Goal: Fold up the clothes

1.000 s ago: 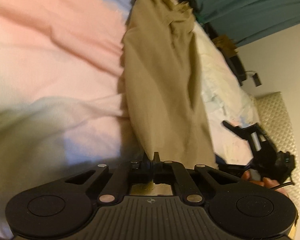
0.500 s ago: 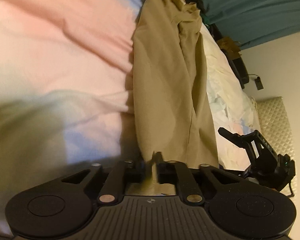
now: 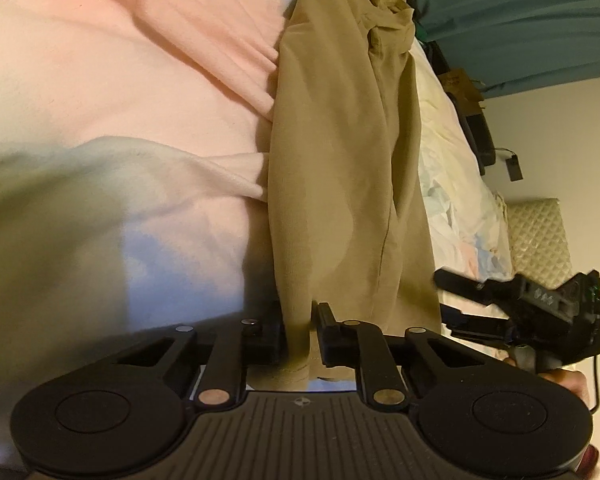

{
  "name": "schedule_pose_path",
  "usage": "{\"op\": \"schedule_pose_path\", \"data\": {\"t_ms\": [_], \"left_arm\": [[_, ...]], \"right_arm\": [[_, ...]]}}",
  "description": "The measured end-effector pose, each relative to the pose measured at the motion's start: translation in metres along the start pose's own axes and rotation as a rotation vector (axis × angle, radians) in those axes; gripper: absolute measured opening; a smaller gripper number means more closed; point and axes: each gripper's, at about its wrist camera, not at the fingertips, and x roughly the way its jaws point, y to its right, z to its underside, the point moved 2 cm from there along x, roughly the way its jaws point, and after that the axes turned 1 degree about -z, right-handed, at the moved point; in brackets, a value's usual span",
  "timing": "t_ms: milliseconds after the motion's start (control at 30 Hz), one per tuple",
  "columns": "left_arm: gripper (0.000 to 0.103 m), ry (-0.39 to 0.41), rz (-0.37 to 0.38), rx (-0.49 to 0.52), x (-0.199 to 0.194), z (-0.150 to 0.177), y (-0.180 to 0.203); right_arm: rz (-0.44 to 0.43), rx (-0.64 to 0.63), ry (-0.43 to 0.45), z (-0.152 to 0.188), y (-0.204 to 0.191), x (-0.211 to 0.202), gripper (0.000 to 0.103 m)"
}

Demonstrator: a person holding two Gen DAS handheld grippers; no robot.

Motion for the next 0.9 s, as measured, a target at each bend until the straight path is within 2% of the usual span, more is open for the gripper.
{"op": "schedule_pose_path", "data": {"t_ms": [33, 67, 300, 367, 467, 733, 900], "left_arm": [[0.016, -0.002, 0.007, 0.002, 0.001, 0.0, 0.001], [0.016, -0.004, 0.015, 0.005, 0.001, 0.001, 0.002], [0.016, -0.025, 0.011, 0.02, 0.011, 0.003, 0.005], [0.006, -0.014, 0.004, 0.031, 0.014, 0.002, 0.008], [0.005, 0.015, 0.018, 0.029, 0.012, 0.0, 0.011], [0.004, 0.097, 0.066, -0.014, -0.008, -0.002, 0.009], [0.004, 0.11, 0.061, -0.017, -0.013, -0.002, 0.008]], "right_arm": [[0.011, -0.045, -0.026, -0.001, -0.003, 0.003, 0.061], [0.031, -0.054, -0.047, 0.0, -0.003, 0.006, 0.057], [0.181, -0.205, -0.127, 0.013, -0.018, 0.023, 0.056], [0.201, -0.241, -0.135, 0.018, -0.026, 0.024, 0.058], [0.229, -0.273, -0.149, 0.025, -0.032, 0.024, 0.058], [0.268, -0.333, -0.161, 0.029, -0.043, 0.025, 0.058], [0.208, -0.23, -0.11, 0.019, -0.028, 0.005, 0.058]]}}
